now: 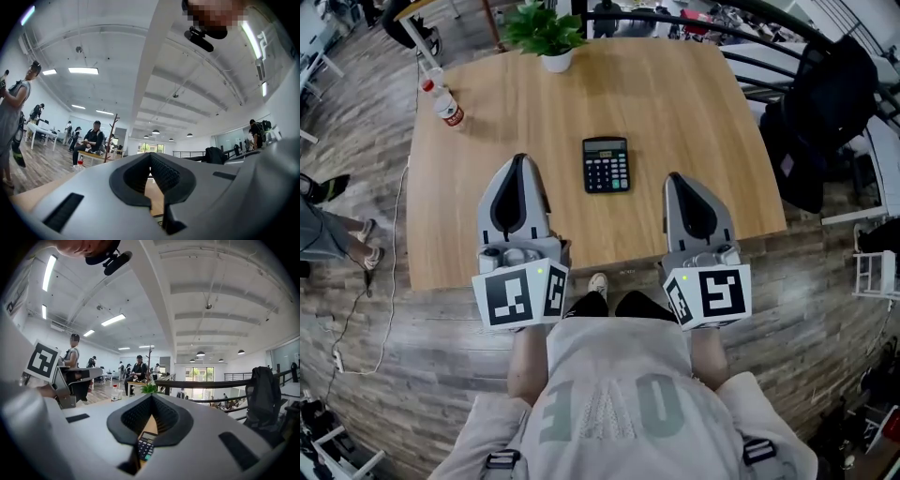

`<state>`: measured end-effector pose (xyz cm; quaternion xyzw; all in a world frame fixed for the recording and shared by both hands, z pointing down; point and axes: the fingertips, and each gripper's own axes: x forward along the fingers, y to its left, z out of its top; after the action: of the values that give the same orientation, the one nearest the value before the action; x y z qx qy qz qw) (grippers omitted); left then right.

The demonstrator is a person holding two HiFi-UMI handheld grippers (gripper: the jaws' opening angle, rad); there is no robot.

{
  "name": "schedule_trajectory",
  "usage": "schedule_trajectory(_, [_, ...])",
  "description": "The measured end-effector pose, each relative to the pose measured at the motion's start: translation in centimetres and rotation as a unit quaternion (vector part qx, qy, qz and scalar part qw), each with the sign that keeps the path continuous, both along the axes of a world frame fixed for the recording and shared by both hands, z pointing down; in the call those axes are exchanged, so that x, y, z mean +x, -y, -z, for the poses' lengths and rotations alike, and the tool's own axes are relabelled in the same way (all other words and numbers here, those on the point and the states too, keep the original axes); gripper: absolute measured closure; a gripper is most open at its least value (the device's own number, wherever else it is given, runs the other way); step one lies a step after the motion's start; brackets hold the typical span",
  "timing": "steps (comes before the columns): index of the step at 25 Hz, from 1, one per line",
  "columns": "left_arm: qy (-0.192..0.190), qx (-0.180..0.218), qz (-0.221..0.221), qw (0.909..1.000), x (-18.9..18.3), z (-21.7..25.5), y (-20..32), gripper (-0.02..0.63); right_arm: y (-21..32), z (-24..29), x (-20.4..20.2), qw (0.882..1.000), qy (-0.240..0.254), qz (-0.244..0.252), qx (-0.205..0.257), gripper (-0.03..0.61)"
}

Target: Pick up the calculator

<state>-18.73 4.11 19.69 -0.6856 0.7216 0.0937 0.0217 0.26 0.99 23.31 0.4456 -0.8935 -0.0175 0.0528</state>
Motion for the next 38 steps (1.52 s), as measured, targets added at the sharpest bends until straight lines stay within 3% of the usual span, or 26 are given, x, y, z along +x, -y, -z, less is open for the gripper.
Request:
schedule_trajectory(3, [-0.036,-0.002,0.009,0.9993,-1.1,-0.7,0.4,0.604,0.9,0.2,-0.8,1.0,0.001,0.004,0.003,0.561])
schedule_trajectory(8, [-0.044,-0.017,0.027,0.9985,-1.4,-1.4,0.0,0.604,1.0,0.4,-1.4,1.0,0.005,0.026,0.001,0.561])
schedule_trajectory(13, [-0.027,-0.017,0.048,0.9983,-0.7,-0.6,0.6,0.604,2.5,0.9,-1.4,0.998,0.027,0.051,0.004,0.561])
schedule_trajectory(26, [0.025,-0.013,0.041,0.9987,3.3,1.5,4.9,0.604,6.3,1.4,1.0,0.994,0.071,0.084,0.007,0.561])
schedule_trajectory(31, [0.008,-0.003,0.056,0.9984,4.2,2.1,6.2,0.604,7.8,1.0,2.0,0.993,0.077,0.09,-0.002,0.561])
schedule_trajectory(35, [0.028,-0.018,0.053,0.9981,4.7,1.5,7.0,0.604,8.7,0.6,1.7,0.992,0.078,0.094,-0.011,0.561])
schedule_trajectory(38, [0.01,-0.017,0.053,0.9984,3.6,1.1,8.0,0.604,9.5,0.7,1.2,0.993,0.075,0.092,-0.007,0.561])
